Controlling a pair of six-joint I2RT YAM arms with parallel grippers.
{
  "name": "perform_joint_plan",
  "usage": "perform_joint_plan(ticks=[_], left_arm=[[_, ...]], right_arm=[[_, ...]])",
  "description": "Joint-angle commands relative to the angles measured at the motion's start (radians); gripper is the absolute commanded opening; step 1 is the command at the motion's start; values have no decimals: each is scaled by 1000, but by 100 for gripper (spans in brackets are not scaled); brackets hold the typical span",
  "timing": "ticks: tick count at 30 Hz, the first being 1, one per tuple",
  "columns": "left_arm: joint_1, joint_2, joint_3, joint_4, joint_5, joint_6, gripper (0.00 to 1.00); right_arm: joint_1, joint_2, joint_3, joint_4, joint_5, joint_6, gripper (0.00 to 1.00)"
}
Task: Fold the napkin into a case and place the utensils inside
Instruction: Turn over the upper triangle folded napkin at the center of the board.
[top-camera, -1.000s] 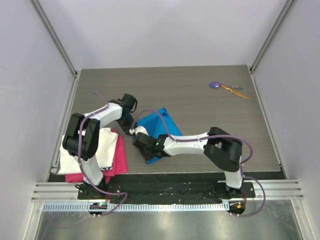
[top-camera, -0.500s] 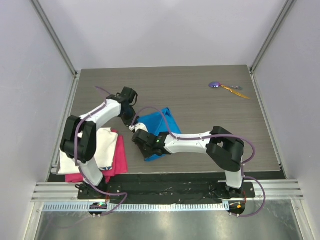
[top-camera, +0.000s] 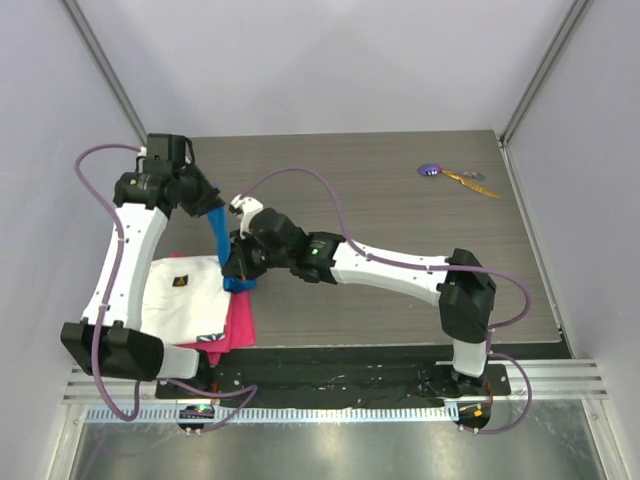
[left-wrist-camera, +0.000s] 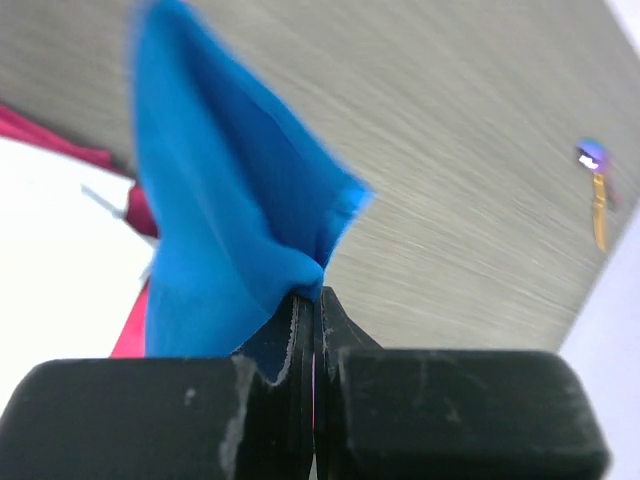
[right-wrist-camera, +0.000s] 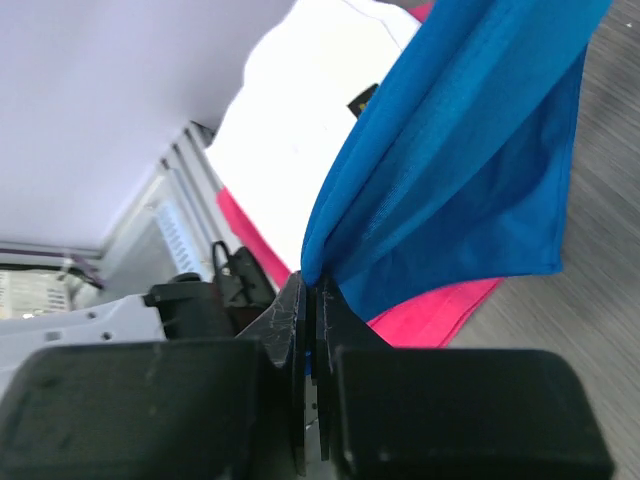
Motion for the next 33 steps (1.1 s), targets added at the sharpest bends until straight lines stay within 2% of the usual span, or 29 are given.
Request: perform_joint_plan(ticks=[1,2,4,5,6,8,9,11,13,16,19,20,23,26,30,33], left_arm=[[-77,32,67,156,-16,-4,0],[-105,54,67,168,-23,-12,0],[-167,144,68,187,-36,-39,0],[-229,176,65,228,-79,-44,0],[-260,216,67,248,-107,-47,0],[-322,337,100,301,-119,-68,0],[-344,380,123,318,-142,-72,0],[-408,511,206,351,-167,-75,0],[-444,627,276,360,-152,-88,0],[-521,706,390,387,-188,-105,0],[-557,758,435,434,-173,-136,0],[-561,763,447,440,-173,-144,0],[-561,718,432,458,-167,-150,0],[-550,655,426,438,-173,-119,0],[-481,469,346,438,-112,-134,0],[-401,370,262,437,-47,-148,0]], right_arm=[[-10,-130,-189,169,-281,149,1],[-27,-146,-244,276,-303,179,1],[-65,-193,-431,381,-365,251,1],[-109,-210,-504,523,-387,277,1],[-140,-226,-651,592,-433,303,1],[-223,-273,-787,743,-462,362,1],[-251,-287,-906,769,-467,371,1],[-333,-338,-1035,791,-478,367,1],[-386,-389,-1103,790,-497,353,1],[-485,-453,-1198,742,-510,333,1],[-535,-561,-1194,536,-476,235,1],[-538,-613,-1153,375,-412,150,1],[-536,-672,-1050,125,-328,63,1],[-535,-698,-923,-37,-301,0,1],[-477,-662,-792,-97,-289,-5,1],[-376,-616,-677,-105,-265,11,1]])
